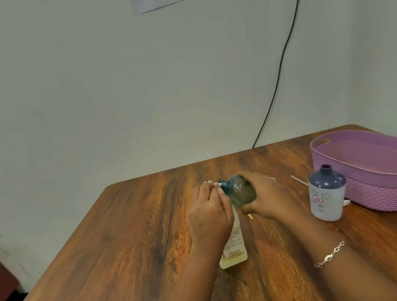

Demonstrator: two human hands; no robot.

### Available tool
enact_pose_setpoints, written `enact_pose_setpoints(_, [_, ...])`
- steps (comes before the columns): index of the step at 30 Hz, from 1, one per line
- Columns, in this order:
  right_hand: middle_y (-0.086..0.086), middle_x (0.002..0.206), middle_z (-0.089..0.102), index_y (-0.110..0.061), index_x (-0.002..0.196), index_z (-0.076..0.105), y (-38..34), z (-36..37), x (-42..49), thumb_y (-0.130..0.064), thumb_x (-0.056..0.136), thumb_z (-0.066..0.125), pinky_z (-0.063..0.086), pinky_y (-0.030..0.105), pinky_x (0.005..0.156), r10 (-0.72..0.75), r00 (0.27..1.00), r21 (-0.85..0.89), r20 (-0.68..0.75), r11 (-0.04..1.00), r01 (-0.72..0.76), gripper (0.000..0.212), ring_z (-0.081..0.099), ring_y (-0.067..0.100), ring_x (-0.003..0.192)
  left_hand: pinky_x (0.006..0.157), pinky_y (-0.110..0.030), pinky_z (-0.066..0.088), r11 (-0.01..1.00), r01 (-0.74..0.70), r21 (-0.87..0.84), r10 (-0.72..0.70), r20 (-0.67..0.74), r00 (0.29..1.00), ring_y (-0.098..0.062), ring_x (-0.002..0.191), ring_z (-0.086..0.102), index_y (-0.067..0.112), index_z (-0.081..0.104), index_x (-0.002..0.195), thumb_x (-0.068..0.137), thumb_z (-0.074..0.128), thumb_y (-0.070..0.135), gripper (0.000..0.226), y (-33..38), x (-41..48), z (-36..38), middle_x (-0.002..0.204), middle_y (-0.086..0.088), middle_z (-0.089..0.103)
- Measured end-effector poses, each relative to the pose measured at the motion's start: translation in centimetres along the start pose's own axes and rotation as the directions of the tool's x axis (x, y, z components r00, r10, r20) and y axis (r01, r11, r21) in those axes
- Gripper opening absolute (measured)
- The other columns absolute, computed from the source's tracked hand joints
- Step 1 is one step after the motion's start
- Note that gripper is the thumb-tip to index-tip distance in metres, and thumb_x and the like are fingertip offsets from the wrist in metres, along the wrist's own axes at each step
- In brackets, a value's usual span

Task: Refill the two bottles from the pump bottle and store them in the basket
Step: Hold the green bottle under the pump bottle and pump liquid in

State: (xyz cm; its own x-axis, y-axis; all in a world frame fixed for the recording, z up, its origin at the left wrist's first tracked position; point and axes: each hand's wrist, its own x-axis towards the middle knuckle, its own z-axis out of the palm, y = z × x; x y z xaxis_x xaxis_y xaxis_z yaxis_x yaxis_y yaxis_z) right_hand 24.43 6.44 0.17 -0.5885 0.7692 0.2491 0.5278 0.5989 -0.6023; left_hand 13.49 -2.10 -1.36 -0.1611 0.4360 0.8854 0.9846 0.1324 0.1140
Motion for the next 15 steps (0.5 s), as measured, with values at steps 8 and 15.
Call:
enact_pose_setpoints(8, [-0.007,0.124,0.053,-0.033,0.13,0.043,0.3,0.2,0.5,-0.031,0.061,0.082,0.045,0.047,0.093,-0.009,1.0,0.04,-0.021,0.999,0.01,0.08,0.051,0.019,0.112,0.053,-0.018,0.038,1.0,0.011,-0.027,-0.012,-0.046,0.999,-0.016,0.063,0.057,0.002,0.068,0.068,0.088,0.039,0.015,0.037,-0.2,1.0,0.0,0.07,-0.006,0.065])
enact_pose_setpoints(15, [-0.006,0.128,0.051,-0.032,0.131,0.04,0.5,0.4,0.5,-0.031,0.062,0.082,0.044,0.046,0.095,-0.004,1.0,0.042,0.005,0.999,0.003,0.081,0.048,0.019,0.116,0.059,-0.014,0.036,1.0,0.008,-0.009,-0.008,-0.015,1.0,-0.015,0.068,0.059,0.003,0.07,0.073,0.088,0.038,0.016,0.037,-0.4,0.5,0.2,0.075,-0.005,0.066])
